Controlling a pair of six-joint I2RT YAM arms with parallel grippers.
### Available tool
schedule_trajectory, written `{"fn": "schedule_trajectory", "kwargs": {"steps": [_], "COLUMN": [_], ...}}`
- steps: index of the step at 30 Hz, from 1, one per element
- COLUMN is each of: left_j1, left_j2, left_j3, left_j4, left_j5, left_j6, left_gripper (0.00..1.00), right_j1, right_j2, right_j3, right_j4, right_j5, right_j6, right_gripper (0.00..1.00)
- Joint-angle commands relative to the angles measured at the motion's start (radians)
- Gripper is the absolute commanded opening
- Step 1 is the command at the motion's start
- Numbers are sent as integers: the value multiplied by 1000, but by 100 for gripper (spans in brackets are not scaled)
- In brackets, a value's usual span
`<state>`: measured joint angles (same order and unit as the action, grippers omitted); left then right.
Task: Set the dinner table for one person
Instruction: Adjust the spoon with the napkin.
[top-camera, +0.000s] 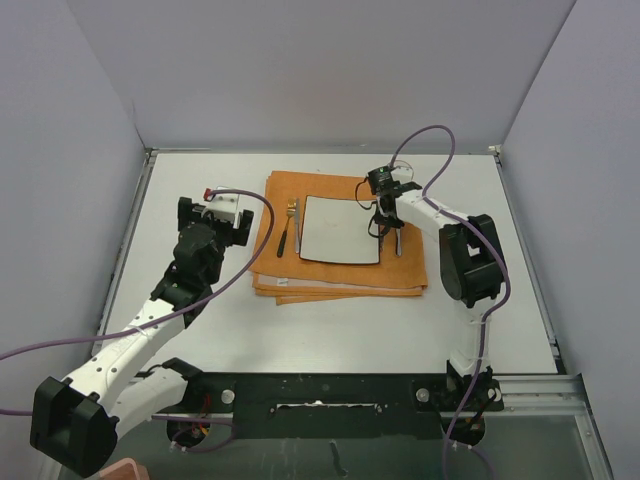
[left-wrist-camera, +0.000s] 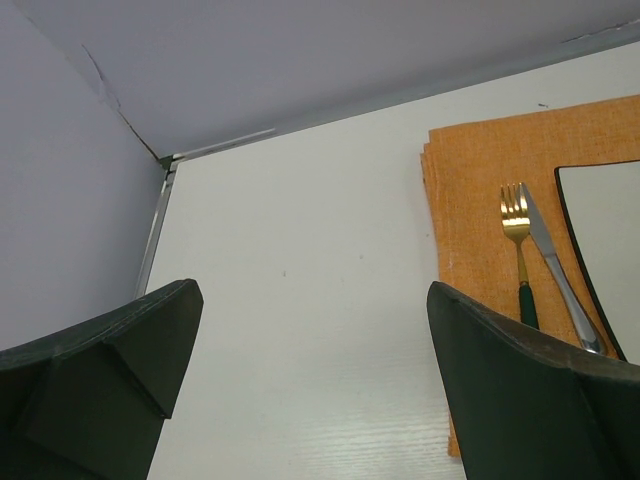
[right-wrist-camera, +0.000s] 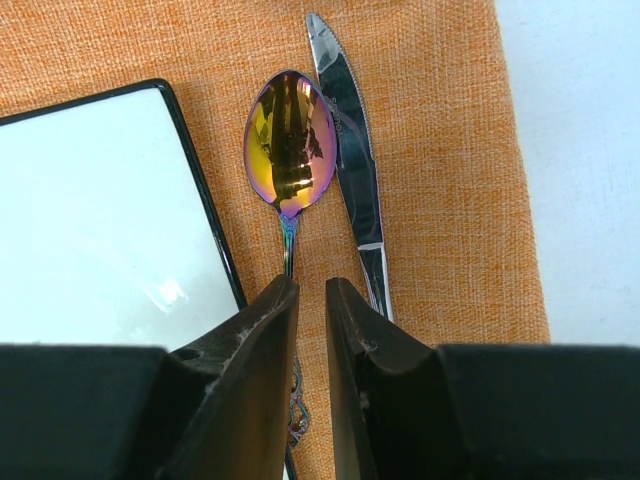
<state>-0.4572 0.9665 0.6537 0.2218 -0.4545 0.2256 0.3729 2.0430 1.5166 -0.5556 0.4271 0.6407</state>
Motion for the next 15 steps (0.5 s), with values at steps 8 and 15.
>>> {"fn": "schedule_trajectory", "kwargs": {"steps": [8, 15], "left_j1": [5, 5], "left_j2": [13, 11], "left_j3": [41, 31], "left_j4": [83, 91], "left_j5": [23, 24], "left_j6": [7, 18], "left_gripper": [97, 97], "right_j1": [-3, -5], "right_j2": [26, 18], "right_j3": [44, 10], "right_j4": [30, 89], "right_j5": [-9, -39], "right_j6": [46, 91], "right_gripper": [20, 20]}}
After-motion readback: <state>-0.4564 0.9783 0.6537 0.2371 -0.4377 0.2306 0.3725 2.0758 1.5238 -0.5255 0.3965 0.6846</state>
